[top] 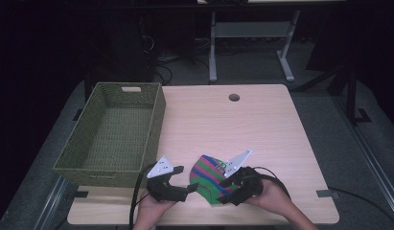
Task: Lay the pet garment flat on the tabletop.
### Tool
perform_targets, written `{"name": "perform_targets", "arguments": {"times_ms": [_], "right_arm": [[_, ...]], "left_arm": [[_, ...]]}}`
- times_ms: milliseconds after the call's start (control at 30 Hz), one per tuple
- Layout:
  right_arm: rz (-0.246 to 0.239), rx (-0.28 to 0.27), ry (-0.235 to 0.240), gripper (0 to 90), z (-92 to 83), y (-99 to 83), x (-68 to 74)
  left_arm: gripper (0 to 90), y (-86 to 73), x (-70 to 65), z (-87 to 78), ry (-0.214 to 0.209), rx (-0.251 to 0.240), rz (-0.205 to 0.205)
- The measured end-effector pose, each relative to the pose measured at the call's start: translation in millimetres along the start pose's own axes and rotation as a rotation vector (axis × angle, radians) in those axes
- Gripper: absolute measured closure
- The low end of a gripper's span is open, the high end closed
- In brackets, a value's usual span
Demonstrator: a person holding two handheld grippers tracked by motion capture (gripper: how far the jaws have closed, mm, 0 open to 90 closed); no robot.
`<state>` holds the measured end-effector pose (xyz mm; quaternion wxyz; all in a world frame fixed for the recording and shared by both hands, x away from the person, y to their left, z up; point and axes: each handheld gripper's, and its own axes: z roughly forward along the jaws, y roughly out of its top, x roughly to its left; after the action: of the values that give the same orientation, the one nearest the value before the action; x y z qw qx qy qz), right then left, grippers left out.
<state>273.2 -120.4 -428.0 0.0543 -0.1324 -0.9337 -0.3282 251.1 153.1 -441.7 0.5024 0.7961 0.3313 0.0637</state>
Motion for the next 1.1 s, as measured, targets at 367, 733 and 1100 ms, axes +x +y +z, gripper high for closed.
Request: {"name": "perform_targets", "arguments": {"times_ms": [367, 733, 1100], "right_arm": [[-0.034, 0.032, -0.004, 47.3, 17.1, -1.5, 5.0], [-0.053, 0.03, -0.055, 52.4, 29.4, -7.5, 6.9], [-0.07, 0.009, -0.112, 68.1, 29.6, -10.9, 7.9]], "left_arm": [[15.6, 0.1, 0.3, 0.6, -0.004, 0.0, -0.002], [15.6, 0.2, 0.3, 0.4, -0.003, -0.001, -0.002], [15.6, 0.6, 0.8, 1.2, -0.017, -0.002, -0.003]]}}
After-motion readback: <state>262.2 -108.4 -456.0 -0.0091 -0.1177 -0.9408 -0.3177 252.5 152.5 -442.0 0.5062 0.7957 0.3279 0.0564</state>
